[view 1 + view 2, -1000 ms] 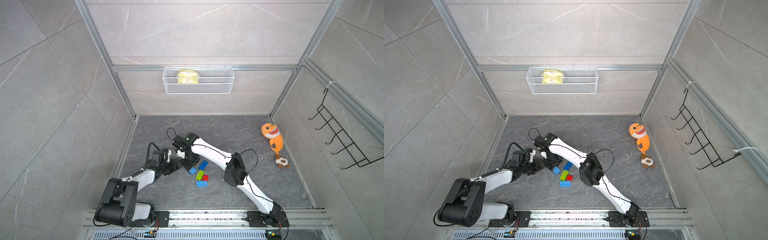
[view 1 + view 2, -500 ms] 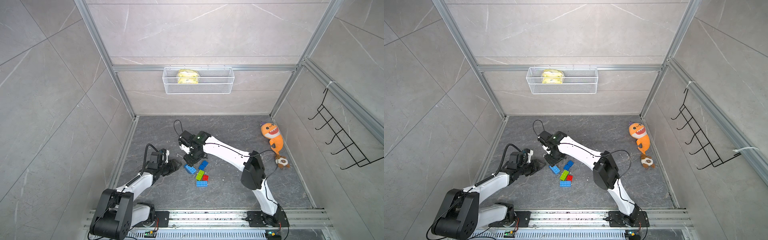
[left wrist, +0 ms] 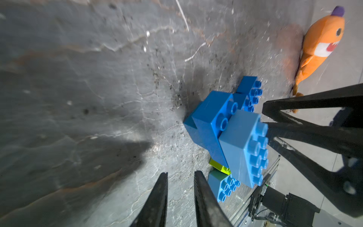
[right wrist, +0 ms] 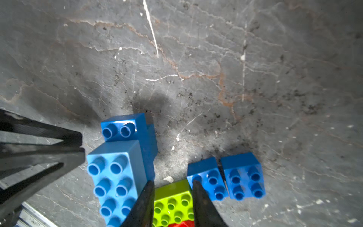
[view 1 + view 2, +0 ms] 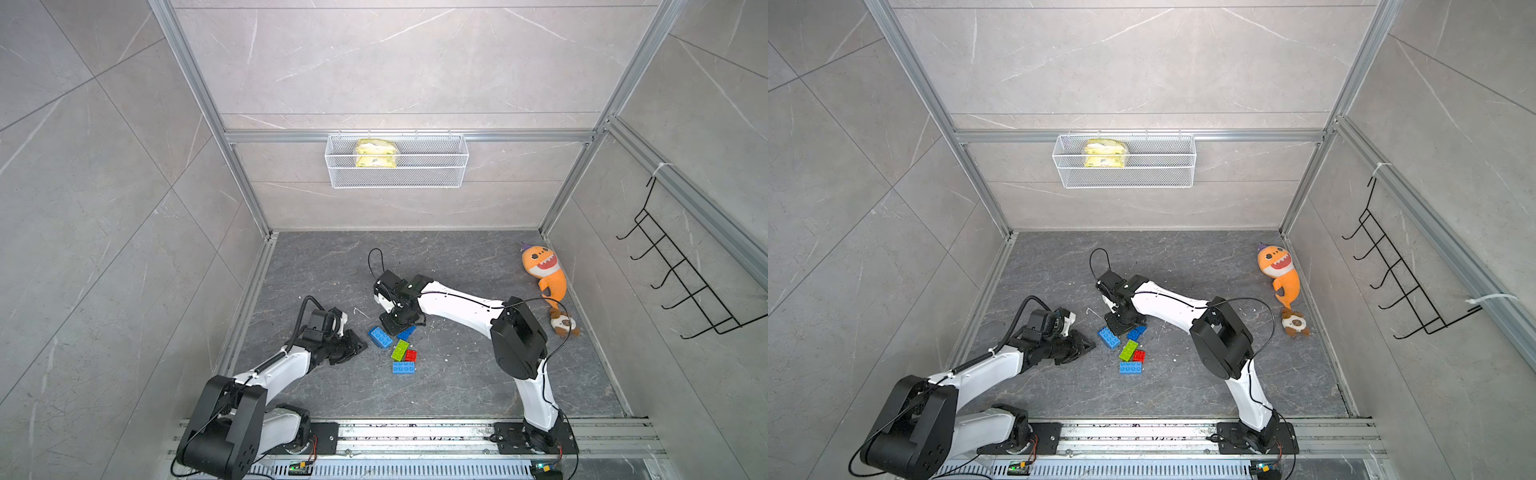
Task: Assemble a heart with lego
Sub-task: Adjust the lego brick at the center of the board.
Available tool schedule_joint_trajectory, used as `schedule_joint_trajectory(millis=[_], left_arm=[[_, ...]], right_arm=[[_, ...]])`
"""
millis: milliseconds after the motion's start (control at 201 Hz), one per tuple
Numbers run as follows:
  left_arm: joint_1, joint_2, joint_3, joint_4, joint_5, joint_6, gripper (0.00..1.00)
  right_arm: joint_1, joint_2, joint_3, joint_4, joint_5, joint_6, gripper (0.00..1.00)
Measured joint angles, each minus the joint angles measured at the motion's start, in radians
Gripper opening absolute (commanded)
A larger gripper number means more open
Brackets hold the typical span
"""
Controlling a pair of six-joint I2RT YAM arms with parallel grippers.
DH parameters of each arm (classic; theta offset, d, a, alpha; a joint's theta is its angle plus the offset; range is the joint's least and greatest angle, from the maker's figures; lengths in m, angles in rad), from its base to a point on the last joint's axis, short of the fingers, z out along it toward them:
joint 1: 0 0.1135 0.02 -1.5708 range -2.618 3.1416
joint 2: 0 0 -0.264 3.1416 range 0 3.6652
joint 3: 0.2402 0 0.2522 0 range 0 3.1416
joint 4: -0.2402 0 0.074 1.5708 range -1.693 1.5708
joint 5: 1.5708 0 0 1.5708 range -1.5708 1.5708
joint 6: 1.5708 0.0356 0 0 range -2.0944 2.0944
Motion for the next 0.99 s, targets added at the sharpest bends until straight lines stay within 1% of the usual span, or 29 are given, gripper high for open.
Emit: schedule_joint_trajectory(millis=[224,419,593,683,787,897,992], left_arm=[[-0.005,0.1,0.079,0.011,-0.009,-0.014,0.28],[-0.005,0.175,0.165,0.049,-0.004,-0.015,0.3],[-0.004,0.179,0.203,0.025,-0.008,-0.007,0.3],[0.001,0.136,0.208,-0.02,-0.02,0.005,0.3],[0.008,0.022,0.203,-0.077,-0.06,0.013,0.3],[0.01,-0.143,0.19,-0.121,-0.073,0.018,0.29],[-0.006,-0.233,0.19,-0.153,-0.045,0.028,0.28]], right_arm=[[0.043,-0.027,-0.095,0.039,-0.023,0.035,0.35],[0.068,-0.061,-0.127,0.074,-0.041,0.063,0.35],[0.068,-0.119,-0.135,0.082,-0.037,0.068,0.36],[0.057,-0.161,-0.135,0.078,-0.031,0.063,0.36],[0.031,-0.195,-0.132,0.077,-0.026,0.051,0.36],[-0.006,-0.181,-0.095,0.074,-0.034,0.032,0.36],[-0.031,-0.133,-0.03,0.075,-0.062,0.016,0.36]])
